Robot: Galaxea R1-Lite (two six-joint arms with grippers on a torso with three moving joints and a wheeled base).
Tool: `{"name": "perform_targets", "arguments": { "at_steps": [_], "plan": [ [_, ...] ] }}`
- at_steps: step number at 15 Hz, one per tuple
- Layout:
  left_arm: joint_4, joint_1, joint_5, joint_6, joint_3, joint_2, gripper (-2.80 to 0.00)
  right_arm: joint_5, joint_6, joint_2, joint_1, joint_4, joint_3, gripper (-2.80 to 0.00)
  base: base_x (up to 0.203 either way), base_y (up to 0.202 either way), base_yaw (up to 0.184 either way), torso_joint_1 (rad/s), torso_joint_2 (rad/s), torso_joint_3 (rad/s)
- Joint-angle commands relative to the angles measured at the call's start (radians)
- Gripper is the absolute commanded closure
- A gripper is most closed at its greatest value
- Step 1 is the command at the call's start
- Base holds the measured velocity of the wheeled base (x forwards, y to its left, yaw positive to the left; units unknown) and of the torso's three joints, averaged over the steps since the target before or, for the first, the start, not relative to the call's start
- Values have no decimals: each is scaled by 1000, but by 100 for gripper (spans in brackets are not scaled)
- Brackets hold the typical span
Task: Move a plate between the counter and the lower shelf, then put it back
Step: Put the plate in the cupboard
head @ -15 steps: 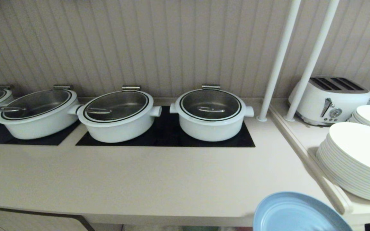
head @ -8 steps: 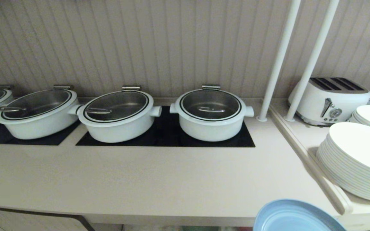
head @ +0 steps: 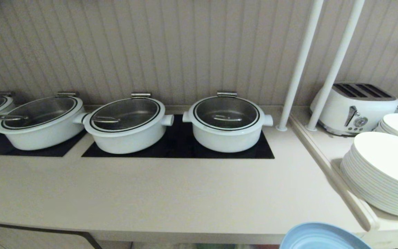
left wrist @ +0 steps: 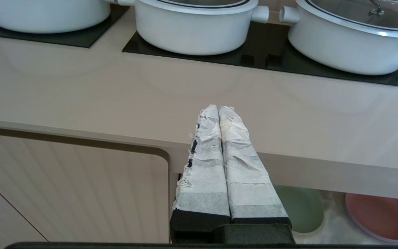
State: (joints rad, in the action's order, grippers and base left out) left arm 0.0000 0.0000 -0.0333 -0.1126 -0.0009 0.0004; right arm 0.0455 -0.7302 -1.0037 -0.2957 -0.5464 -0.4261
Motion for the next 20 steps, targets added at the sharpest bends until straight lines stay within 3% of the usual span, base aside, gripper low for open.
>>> {"name": "perform_targets", "arguments": {
  "at_steps": [1,20],
  "plan": [
    [0,0,0,-1,1,0,0,0,-5,19,4,-3,13,0,0,0,0,0,0,0],
    [0,0,0,-1,0,0,0,-1,-33,77,35,-33,36,0,0,0,0,0,0,0]
  ]
}}
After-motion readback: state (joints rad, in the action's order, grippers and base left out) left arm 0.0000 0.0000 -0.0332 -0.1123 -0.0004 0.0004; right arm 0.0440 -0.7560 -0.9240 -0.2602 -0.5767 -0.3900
